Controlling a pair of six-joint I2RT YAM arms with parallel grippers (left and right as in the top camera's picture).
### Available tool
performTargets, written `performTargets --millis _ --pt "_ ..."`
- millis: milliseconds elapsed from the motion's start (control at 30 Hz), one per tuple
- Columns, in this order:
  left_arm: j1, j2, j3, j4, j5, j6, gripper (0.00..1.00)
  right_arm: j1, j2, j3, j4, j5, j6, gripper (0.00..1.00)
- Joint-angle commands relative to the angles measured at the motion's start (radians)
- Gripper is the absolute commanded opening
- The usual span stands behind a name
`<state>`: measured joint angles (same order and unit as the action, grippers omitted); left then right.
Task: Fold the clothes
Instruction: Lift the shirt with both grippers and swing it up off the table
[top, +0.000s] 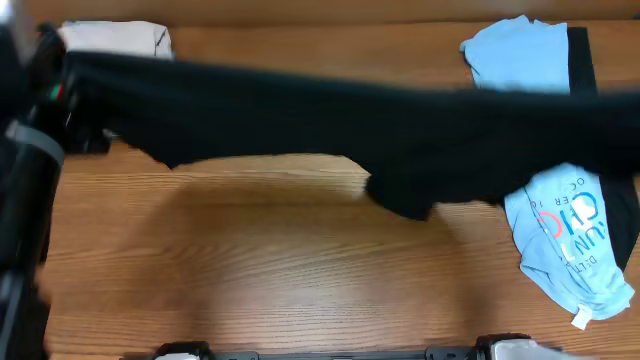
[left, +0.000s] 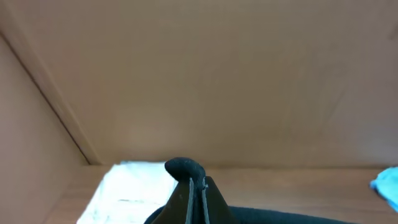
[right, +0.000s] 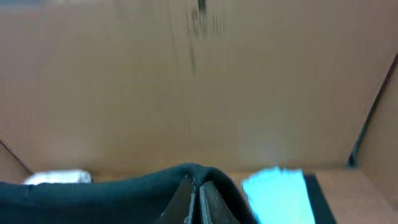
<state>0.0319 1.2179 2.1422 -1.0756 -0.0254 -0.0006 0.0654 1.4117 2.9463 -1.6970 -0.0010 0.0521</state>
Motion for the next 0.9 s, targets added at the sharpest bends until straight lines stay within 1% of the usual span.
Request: performTargets --millis 0,100,233,433,600,767,867 --pt "0.002 -0.111 0.015 -0.010 -0.008 0.002 0.04 -0.011 -0.085 0.005 0.003 0.013 0.004 0.04" --pt "0.002 -0.131 0.015 -0.005 -0.011 0.005 0.04 -0.011 -0.090 -0.001 0.003 0.013 0.004 0.04" --pt "0.002 -0.089 0.014 -0.005 -0.007 0.005 0.04 -0.011 -0.060 -0.070 0.023 0.014 0.000 0.04" --pt "0.002 0.069 0.014 0.023 -0.006 0.004 0.04 -0.011 0.054 -0.225 0.143 0.013 -0.019 0.04" --pt "0.002 0.252 0.014 0.146 0.000 0.005 0.04 -0.011 0.223 -0.293 0.285 0.014 -0.058 0.04" --pt "0.002 0.412 0.014 0.370 0.000 0.005 0.04 -0.011 0.401 -0.294 0.506 0.044 -0.113 0.04" --pt "0.002 0.440 0.014 0.449 0.005 0.005 0.04 -0.011 0.419 -0.294 0.579 0.044 -0.113 0.04"
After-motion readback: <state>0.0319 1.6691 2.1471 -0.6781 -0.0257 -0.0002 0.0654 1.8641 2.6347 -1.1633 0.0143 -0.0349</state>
